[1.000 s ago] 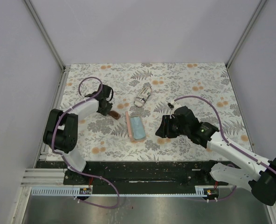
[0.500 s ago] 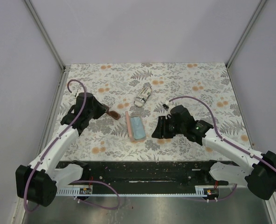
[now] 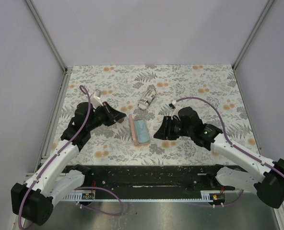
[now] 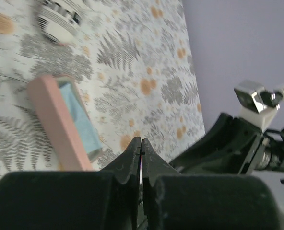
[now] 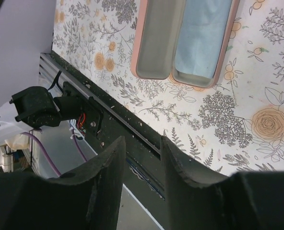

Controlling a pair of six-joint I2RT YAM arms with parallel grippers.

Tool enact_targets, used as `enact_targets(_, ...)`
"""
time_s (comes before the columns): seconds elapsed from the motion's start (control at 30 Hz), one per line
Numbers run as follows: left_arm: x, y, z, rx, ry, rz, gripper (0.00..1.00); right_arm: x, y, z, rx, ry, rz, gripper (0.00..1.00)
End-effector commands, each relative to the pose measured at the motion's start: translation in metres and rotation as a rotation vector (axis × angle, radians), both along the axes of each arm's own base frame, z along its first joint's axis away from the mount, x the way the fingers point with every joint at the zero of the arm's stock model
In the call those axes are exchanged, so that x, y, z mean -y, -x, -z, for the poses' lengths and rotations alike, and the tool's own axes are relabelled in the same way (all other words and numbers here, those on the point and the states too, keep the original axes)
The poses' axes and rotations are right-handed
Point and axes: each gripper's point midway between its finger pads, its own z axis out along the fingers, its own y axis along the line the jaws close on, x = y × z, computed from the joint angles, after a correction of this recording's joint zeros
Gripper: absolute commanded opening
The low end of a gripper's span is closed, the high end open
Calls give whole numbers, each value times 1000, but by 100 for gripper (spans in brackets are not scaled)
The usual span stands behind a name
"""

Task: Organize the sunglasses

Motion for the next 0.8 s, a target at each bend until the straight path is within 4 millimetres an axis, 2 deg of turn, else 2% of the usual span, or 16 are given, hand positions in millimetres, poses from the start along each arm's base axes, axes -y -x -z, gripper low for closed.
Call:
enact_targets(0.0,24,6,-21,111,4,122,6,11,-16,-14,59,-49,139,43)
enact_targets(0.03,12,0,-13,78,-50,45,11,13,-16,-11,53,-46,149,43)
enact_targets(0.07,-9,-12,-3,45,-130,-79,20,14,-15,-9,50,-44,154,43)
enact_targets(0.1,-29,-18,8,-6,-204,-188,36,15,-16,-7,47,-43,157,43)
enact_targets(0.13,-51,-26,15,-50,-255,-315,63,15,-15,-5,43,-38,155,43)
enact_targets(0.17,-66,-30,22,-96,-282,-399,83,16,-14,-4,39,-35,154,43)
enact_targets(0.2,-77,-37,25,-119,-284,-466,93,17,-15,-4,41,-32,157,43)
enact_targets(0.23,-84,-43,30,-152,-273,-516,99,17,-15,-4,42,-30,161,43)
enact_targets(0.33,-102,-60,53,-301,-220,-668,99,22,-17,-6,50,-11,176,43)
enact_targets(0.37,-109,-64,68,-378,-212,-716,99,24,-18,-7,54,-7,184,43)
enact_targets(0.43,-113,-78,96,-532,-204,-708,99,27,-19,-10,65,3,199,44)
enact_targets(0.47,-113,-88,101,-577,-210,-689,99,29,-21,-13,74,5,208,44)
enact_targets(0.53,-114,-97,124,-715,-300,-671,97,33,-22,-15,89,18,219,44)
enact_targets(0.63,-108,-114,140,-839,-356,-636,93,40,-25,-16,103,35,244,44)
enact_targets(0.77,-102,-131,147,-833,-328,-669,93,44,-25,-15,107,47,256,43)
